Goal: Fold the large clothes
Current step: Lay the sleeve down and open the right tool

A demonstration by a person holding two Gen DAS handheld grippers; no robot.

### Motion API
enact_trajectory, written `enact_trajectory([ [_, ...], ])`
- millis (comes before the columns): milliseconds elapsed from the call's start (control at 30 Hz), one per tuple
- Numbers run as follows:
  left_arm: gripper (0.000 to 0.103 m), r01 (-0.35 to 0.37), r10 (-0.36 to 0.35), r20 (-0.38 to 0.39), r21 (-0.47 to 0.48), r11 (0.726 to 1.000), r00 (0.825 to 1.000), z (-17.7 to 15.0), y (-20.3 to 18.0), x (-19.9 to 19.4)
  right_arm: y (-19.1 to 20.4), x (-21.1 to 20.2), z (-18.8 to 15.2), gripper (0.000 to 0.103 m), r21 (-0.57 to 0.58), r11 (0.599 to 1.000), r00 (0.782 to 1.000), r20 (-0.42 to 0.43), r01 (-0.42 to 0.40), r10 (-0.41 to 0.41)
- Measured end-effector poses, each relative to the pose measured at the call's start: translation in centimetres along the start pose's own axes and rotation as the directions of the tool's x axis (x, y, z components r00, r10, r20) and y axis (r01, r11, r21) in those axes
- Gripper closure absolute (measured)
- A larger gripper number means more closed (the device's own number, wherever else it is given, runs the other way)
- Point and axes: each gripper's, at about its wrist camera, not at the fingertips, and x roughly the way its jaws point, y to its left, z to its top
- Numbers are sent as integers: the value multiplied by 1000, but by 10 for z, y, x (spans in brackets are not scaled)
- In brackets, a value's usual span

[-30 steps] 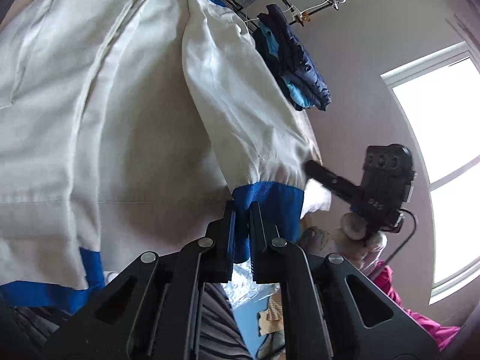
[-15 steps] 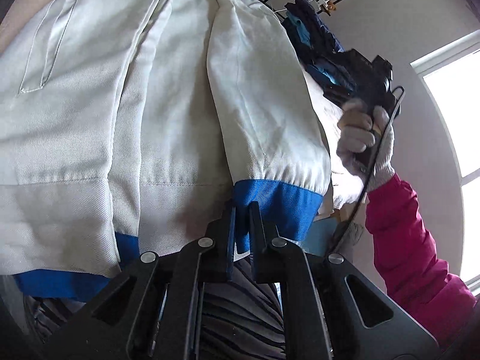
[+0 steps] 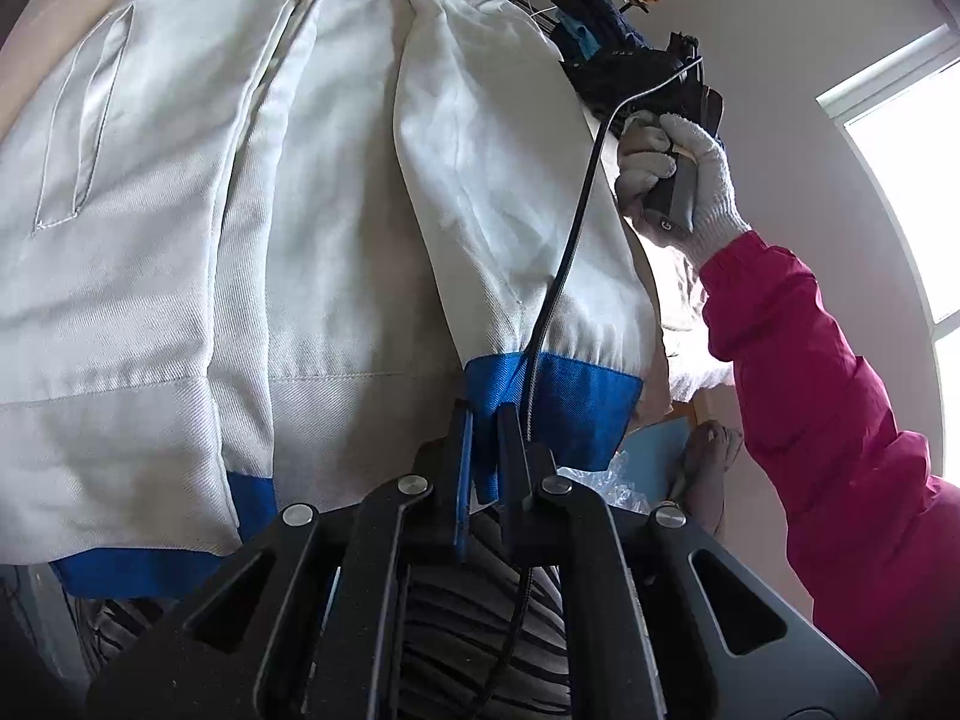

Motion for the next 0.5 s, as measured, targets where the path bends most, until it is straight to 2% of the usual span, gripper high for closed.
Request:
enact_trajectory([
  [100, 100, 6, -6, 2, -10, 1000, 1000, -3, 3, 1, 19, -5, 9, 103, -104, 985, 990, 8, 141, -141],
  [167, 100, 13, -13, 12, -6, 1000, 1000, -5, 0, 1, 31, -12, 23, 103, -173, 950, 965, 41, 261, -258],
  [233, 101, 18, -18, -2, 15, 1000, 1000, -7, -4, 6, 40, -21, 37, 103, -215, 918, 942, 94, 335, -322],
  [300, 101, -17, 17, -15, 36, 999, 1000, -9, -6, 14, 38, -20, 46, 99, -205, 914, 937, 74, 350, -343],
  [367, 101, -17, 18, -30, 39, 999, 999, -10, -6, 19, 34, -19, 46, 94, -193, 914, 934, 37, 356, -356],
  [433, 101, -13, 14, -23, 37, 999, 1000, -10, -4, 18, 30, -29, 40, 76, -176, 933, 949, 27, 313, -313],
  [467, 101, -3, 4, -20, 30, 1000, 1000, -10, -2, 17, 27, -37, 35, 71, -163, 945, 959, 19, 282, -283],
  [500, 101, 9, -8, -21, 22, 1000, 1000, -10, 0, 15, 26, -44, 30, 71, -152, 958, 969, 8, 244, -246],
])
